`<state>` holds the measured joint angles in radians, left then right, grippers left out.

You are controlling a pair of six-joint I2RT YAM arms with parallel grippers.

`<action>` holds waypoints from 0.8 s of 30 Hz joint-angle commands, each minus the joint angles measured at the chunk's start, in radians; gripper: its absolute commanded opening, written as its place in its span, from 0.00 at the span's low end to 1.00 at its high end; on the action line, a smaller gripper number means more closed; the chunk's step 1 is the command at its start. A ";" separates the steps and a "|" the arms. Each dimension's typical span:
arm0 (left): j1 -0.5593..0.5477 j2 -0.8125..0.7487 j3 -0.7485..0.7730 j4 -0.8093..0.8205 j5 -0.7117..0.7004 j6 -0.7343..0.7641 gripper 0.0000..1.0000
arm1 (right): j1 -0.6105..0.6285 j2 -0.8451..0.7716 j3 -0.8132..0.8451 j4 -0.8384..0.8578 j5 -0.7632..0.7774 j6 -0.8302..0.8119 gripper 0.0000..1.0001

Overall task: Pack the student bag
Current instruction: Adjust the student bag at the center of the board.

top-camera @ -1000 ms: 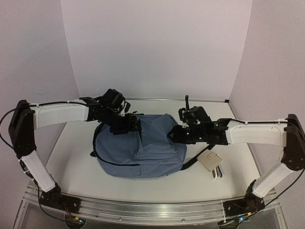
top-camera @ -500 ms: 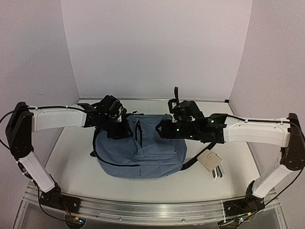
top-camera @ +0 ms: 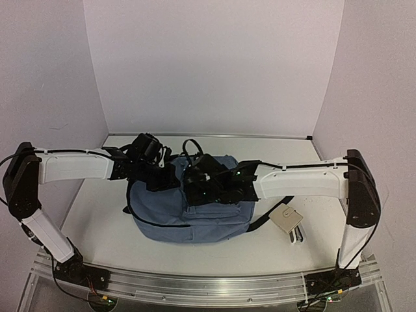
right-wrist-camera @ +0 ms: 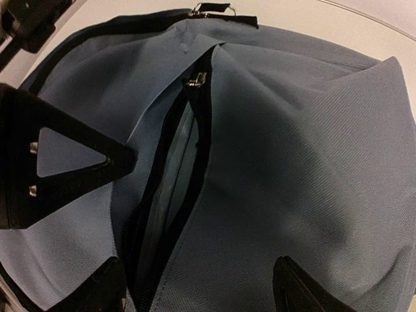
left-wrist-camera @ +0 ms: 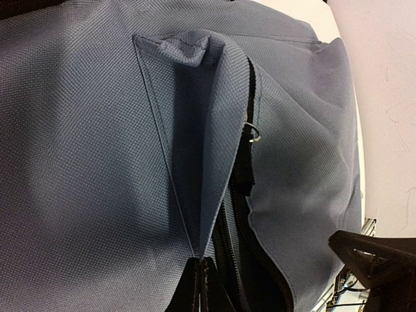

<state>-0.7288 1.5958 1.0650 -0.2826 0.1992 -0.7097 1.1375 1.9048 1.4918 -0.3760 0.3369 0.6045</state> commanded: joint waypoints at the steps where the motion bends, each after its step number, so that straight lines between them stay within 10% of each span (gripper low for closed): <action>1: -0.001 -0.043 -0.022 0.023 0.004 -0.006 0.00 | 0.019 0.064 0.107 -0.108 0.089 0.001 0.77; 24: -0.001 -0.068 -0.022 0.037 0.018 -0.008 0.00 | 0.032 0.120 0.201 -0.327 0.353 0.133 0.61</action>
<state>-0.7284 1.5753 1.0370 -0.2502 0.2064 -0.7124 1.1702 2.0231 1.6505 -0.6362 0.5435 0.6764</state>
